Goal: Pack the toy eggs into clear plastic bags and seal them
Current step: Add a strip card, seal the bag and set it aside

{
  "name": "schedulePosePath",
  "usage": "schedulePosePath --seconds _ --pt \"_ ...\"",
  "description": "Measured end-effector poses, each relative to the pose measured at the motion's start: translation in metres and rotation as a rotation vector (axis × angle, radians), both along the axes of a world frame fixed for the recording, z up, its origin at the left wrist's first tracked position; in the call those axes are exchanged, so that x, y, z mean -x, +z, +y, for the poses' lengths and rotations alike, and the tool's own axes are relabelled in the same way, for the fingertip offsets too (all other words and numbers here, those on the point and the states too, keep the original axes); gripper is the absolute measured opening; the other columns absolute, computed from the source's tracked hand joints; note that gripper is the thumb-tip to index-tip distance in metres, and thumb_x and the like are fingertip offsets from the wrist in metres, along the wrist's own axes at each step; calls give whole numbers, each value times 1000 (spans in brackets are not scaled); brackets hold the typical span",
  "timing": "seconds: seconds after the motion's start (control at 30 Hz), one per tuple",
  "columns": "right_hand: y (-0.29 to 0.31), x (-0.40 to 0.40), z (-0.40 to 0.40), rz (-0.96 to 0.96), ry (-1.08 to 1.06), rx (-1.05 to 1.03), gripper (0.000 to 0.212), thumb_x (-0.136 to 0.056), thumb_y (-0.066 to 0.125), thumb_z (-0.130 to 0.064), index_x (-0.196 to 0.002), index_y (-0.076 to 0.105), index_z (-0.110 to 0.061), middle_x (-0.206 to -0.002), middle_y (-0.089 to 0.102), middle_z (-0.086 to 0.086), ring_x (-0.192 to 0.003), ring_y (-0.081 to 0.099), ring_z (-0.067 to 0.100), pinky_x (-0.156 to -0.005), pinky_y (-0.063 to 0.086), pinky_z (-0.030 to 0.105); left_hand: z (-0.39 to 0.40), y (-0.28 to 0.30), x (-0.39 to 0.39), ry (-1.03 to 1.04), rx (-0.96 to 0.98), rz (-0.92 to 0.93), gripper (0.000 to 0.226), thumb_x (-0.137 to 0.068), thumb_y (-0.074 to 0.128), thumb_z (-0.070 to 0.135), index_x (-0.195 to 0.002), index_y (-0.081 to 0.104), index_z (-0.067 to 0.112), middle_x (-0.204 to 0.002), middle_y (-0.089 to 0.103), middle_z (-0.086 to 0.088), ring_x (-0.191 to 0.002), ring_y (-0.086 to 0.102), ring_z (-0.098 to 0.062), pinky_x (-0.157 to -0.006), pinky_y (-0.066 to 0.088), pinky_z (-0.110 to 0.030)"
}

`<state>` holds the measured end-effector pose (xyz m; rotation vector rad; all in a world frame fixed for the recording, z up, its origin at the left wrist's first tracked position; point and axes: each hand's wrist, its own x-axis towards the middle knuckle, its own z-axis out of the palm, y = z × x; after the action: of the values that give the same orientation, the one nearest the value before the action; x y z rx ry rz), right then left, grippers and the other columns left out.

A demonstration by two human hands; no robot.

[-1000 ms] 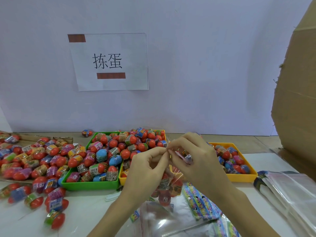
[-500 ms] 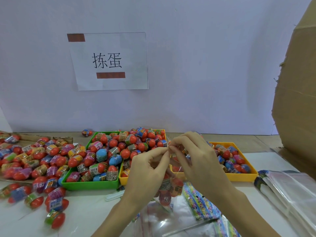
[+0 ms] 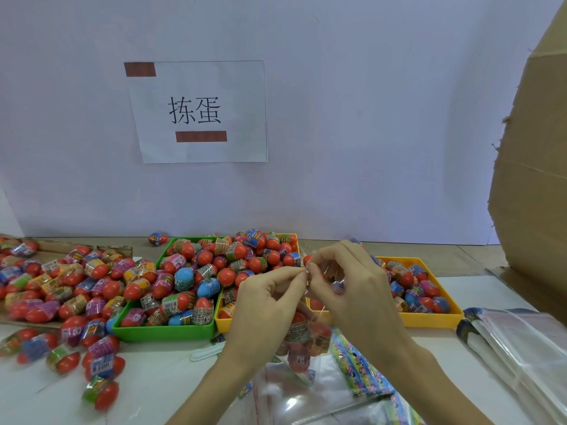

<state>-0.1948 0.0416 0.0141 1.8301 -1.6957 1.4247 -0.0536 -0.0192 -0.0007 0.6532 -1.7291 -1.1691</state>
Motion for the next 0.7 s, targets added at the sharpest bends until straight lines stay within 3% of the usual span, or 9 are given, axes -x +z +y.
schedulePosePath --seconds 0.17,0.47,0.6,0.7 --pt "4 5 1 -218 -32 -31 15 -93 75 -10 -88 68 -22 -81 65 -9 -76 60 11 -68 45 14 -5 0 -3 37 -108 73 30 -107 59 9 -93 83 20 -78 80 -3 -60 77 -31 -65 63 -31" --pt "6 28 -3 -643 -26 -93 11 -99 70 -26 -88 74 -25 -79 72 -14 -74 65 0 -66 51 12 -12 4 -7 44 -221 166 28 -108 55 10 -99 81 10 -85 82 -12 -65 77 -28 -67 63 -27" --pt "7 46 -7 -887 -61 -65 13 -100 69 -26 -96 78 -18 -78 75 -9 -79 69 6 -76 55 21 -15 4 -8 87 -224 177 28 -109 55 11 -98 80 8 -86 82 -12 -71 78 -30 -67 62 -26" --pt "9 61 -9 -1038 -78 10 15 -101 69 -20 -101 78 -8 -70 70 -12 -66 60 1 -68 50 18 -16 3 -9 134 -209 176 28 -110 55 13 -99 81 11 -86 82 -8 -77 80 -27 -68 63 -25"
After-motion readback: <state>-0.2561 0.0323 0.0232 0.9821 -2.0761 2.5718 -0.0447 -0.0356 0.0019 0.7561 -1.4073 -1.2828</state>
